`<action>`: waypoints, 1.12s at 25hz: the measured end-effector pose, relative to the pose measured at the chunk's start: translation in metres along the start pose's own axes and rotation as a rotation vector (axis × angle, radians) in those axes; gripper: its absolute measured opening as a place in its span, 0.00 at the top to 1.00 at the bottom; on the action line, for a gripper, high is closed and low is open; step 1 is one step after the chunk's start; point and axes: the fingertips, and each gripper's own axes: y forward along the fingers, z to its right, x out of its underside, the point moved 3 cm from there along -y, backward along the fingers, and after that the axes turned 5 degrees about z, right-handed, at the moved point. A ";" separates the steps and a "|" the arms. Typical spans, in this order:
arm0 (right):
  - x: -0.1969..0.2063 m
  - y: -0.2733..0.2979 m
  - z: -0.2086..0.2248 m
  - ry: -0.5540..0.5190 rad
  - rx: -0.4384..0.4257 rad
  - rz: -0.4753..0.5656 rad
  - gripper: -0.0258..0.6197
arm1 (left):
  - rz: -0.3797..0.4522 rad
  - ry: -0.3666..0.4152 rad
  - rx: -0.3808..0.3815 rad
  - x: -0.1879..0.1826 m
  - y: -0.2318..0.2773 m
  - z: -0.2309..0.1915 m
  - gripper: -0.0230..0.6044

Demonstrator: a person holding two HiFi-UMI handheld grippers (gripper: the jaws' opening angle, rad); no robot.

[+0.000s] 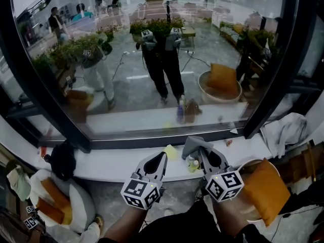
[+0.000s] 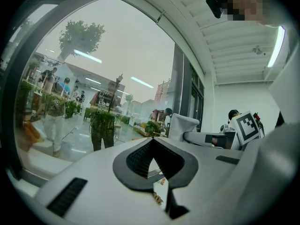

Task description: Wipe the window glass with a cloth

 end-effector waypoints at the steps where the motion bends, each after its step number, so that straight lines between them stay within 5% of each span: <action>1: 0.000 0.001 0.000 -0.001 -0.002 -0.003 0.90 | 0.001 0.000 -0.002 0.000 0.000 -0.001 0.95; 12: -0.002 0.023 0.025 0.002 -0.027 -0.014 0.90 | -0.003 -0.002 -0.027 0.004 0.026 -0.005 0.95; 28: -0.026 0.065 0.126 0.007 0.017 -0.011 0.90 | -0.028 -0.013 0.013 0.015 0.138 0.006 0.95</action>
